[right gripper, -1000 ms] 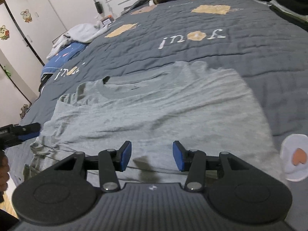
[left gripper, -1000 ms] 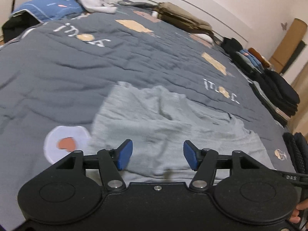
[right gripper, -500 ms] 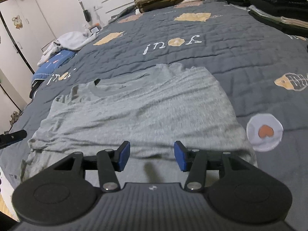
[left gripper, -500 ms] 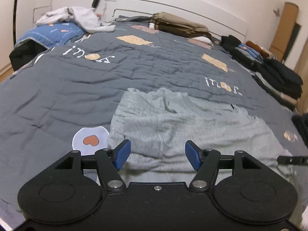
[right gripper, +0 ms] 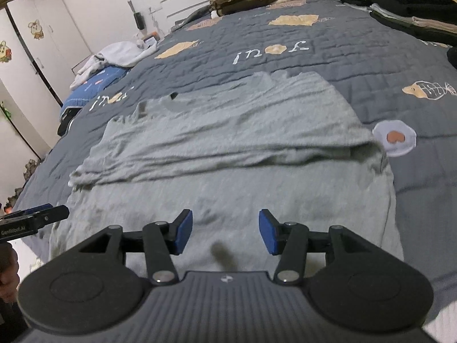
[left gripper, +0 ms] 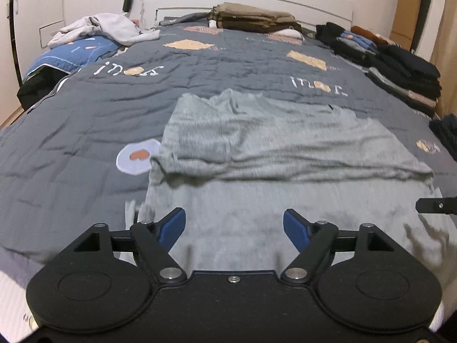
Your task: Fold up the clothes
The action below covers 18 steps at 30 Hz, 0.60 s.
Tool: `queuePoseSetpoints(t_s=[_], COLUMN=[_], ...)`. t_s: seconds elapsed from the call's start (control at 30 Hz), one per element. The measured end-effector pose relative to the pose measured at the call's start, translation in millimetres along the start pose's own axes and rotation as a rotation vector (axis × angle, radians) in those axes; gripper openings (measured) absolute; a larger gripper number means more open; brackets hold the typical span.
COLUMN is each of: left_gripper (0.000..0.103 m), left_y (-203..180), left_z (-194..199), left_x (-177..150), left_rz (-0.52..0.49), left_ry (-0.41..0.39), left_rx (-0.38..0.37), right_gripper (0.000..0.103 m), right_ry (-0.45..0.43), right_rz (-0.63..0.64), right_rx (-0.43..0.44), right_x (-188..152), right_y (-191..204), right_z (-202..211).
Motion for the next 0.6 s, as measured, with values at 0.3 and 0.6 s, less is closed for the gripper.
queuePoseSetpoints(t_s=[0.3, 0.6], left_gripper=[0.088, 0.089], left_y=[-2.8, 8.4], left_z=[20.3, 39.5], left_x=[-18.8, -32.6], left_rz=[0.011, 0.073], left_ry=[-0.009, -0.036], left_rx=[-0.003, 0.043], right_gripper=[0.051, 0.052], right_ry=[-0.019, -0.038], right_rz=[-0.002, 0.048], right_rx=[-0.003, 0.034], right_x=[-24.2, -36.2], right_y=[12.8, 45.7], right_z=[16.9, 23.1])
Point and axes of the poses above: each gripper's, at about its wrist camera, not at the fingertips, and z roughly against the way its jaws point, y to its left, x to its top, the point moved 2 cm from there along -z, roughly the way its jaws point, and after that the axes turned 11 degrees about -x, right-handed, at the moved point
